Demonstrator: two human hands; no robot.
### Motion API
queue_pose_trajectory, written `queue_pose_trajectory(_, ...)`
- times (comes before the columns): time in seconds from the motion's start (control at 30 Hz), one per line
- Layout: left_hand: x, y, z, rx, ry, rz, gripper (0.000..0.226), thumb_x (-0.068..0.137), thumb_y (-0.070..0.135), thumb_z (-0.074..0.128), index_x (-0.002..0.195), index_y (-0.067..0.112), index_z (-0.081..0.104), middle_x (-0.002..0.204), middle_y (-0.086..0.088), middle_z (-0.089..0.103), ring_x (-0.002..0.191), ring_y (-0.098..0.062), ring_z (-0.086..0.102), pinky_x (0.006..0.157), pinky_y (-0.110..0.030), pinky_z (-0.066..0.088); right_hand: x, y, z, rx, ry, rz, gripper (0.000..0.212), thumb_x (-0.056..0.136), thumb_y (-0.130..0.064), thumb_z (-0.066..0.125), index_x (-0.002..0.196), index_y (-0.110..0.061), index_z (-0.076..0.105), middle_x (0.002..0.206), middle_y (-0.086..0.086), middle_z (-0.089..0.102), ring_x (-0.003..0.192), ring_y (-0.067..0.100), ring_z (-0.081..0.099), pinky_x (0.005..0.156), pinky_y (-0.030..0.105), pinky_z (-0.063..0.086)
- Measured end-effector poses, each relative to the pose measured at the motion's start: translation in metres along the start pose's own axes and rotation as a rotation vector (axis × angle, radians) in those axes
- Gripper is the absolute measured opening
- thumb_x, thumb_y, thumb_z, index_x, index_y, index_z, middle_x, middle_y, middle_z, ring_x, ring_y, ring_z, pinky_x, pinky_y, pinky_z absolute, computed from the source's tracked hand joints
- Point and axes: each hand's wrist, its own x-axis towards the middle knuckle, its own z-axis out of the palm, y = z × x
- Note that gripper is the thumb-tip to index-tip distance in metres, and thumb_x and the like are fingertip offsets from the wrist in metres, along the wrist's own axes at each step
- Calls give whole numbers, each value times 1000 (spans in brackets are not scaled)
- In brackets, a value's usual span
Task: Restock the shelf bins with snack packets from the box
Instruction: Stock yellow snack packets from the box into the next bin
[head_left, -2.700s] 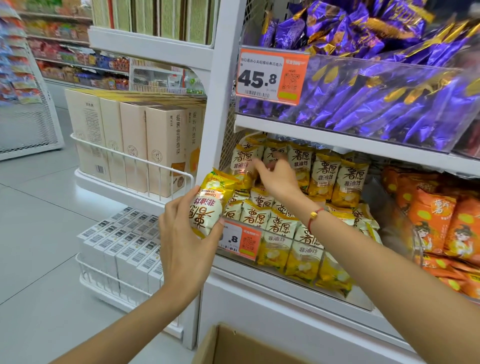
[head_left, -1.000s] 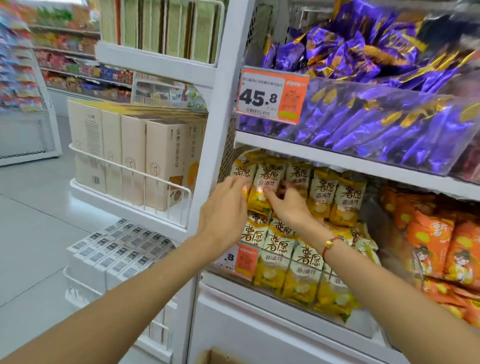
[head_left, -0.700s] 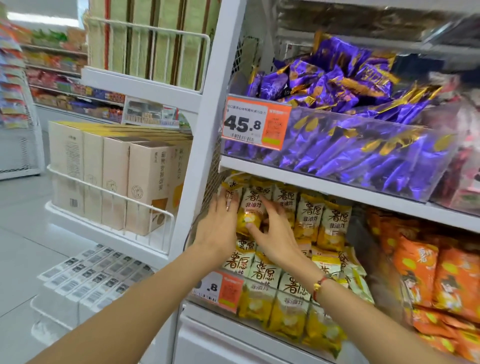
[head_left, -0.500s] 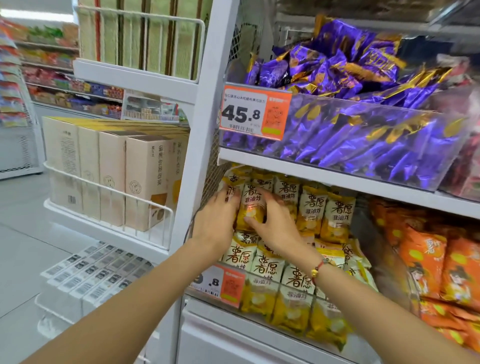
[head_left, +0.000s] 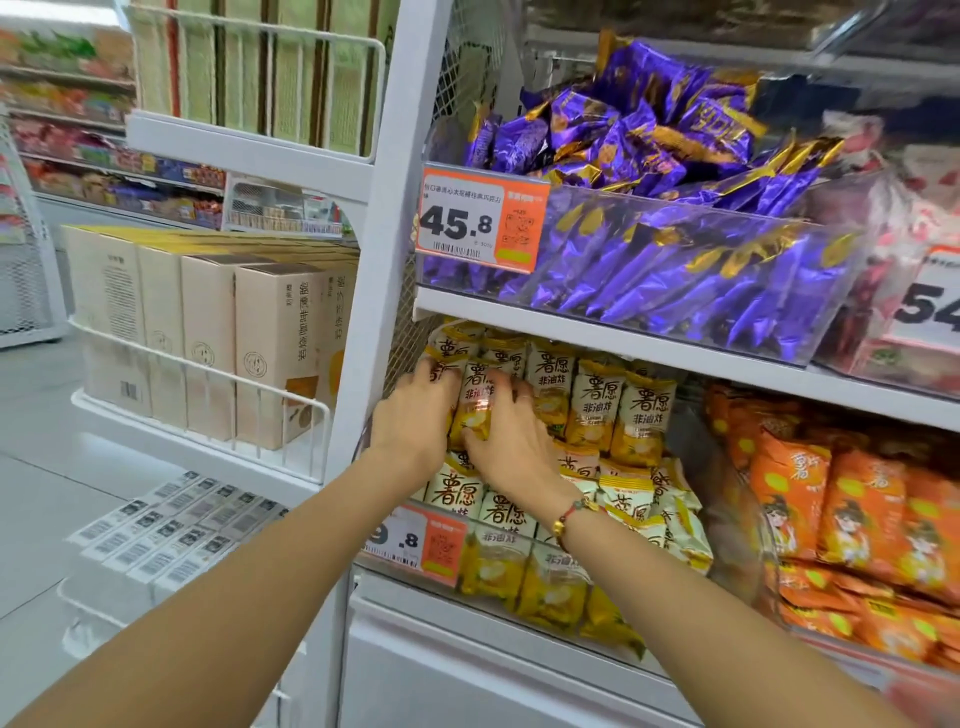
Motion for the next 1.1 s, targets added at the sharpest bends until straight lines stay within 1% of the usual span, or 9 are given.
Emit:
queue_pose_trajectory(0.2, -4, -5, 3, -11, 98, 49, 51, 89, 12, 61, 136, 22, 42, 140, -4, 40, 123, -28, 44, 82, -43, 50, -5, 5, -15, 16, -39, -25, 80, 87, -39, 62, 150, -30, 12, 149, 13, 26, 120, 38, 51, 87, 41, 47)
queue_pose_trajectory(0.37, -20, 1, 6, -72, 200, 97, 48, 92, 10, 55, 138, 23, 47, 143, 2, 45, 126, -22, 45, 81, -40, 51, -20, 20, -19, -39, 12, -165, 71, 88, -40, 61, 146, -30, 22, 144, 10, 36, 117, 31, 53, 82, 38, 50)
queue_pose_trajectory(0.53, -22, 4, 5, -12, 122, 105, 38, 95, 21, 57, 132, 33, 54, 135, 5, 54, 119, -21, 53, 81, -39, 51, -20, 30, -15, -11, -26, -152, 52, 93, -37, 57, 139, -30, 36, 123, 7, 54, 103, 29, 59, 73, 33, 46)
queue_pose_trajectory(0.6, -17, 4, 4, -42, 136, 76, 36, 94, 24, 60, 129, 33, 57, 134, 4, 56, 119, -22, 53, 84, -39, 50, -16, 31, -10, 76, -6, -142, 50, 91, -33, 61, 136, -29, 39, 114, 6, 58, 96, 27, 60, 73, 35, 50)
queue_pose_trajectory(0.7, -12, 3, 6, -48, 154, 64, 33, 92, 26, 64, 123, 34, 59, 128, 8, 59, 116, -20, 52, 76, -33, 47, -12, 31, -2, 147, 4, -110, 51, 89, -29, 65, 133, -31, 40, 110, 4, 59, 92, 24, 60, 75, 38, 52)
queue_pose_trajectory(0.8, -11, 2, 9, -52, 157, 61, 31, 91, 26, 64, 121, 33, 58, 125, 9, 60, 115, -19, 51, 70, -31, 41, -12, 31, 1, 151, -12, -102, 52, 89, -30, 64, 133, -33, 36, 112, 4, 60, 96, 25, 59, 80, 42, 51)
queue_pose_trajectory(0.9, -14, 2, 8, -62, 128, 66, 34, 92, 26, 62, 126, 32, 56, 129, 7, 57, 117, -20, 49, 76, -34, 45, -15, 33, -4, 161, -56, -105, 55, 88, -31, 62, 136, -35, 34, 118, 4, 58, 105, 27, 57, 85, 44, 50)
queue_pose_trajectory(1.0, -30, 5, -1, -102, 145, 65, 36, 93, 24, 59, 129, 27, 55, 130, 4, 56, 118, -22, 50, 81, -39, 48, -30, 33, -19, 136, -35, -148, 53, 90, -30, 59, 138, -30, 36, 130, 5, 52, 116, 25, 52, 87, 36, 48)
queue_pose_trajectory(1.1, -68, 10, -11, -184, 224, 28, 30, 93, 24, 57, 124, 25, 58, 126, 5, 58, 117, -20, 50, 75, -38, 47, -65, 35, -36, 97, 48, -168, 48, 93, -29, 56, 138, -24, 40, 134, 5, 51, 121, 22, 49, 86, 34, 44)
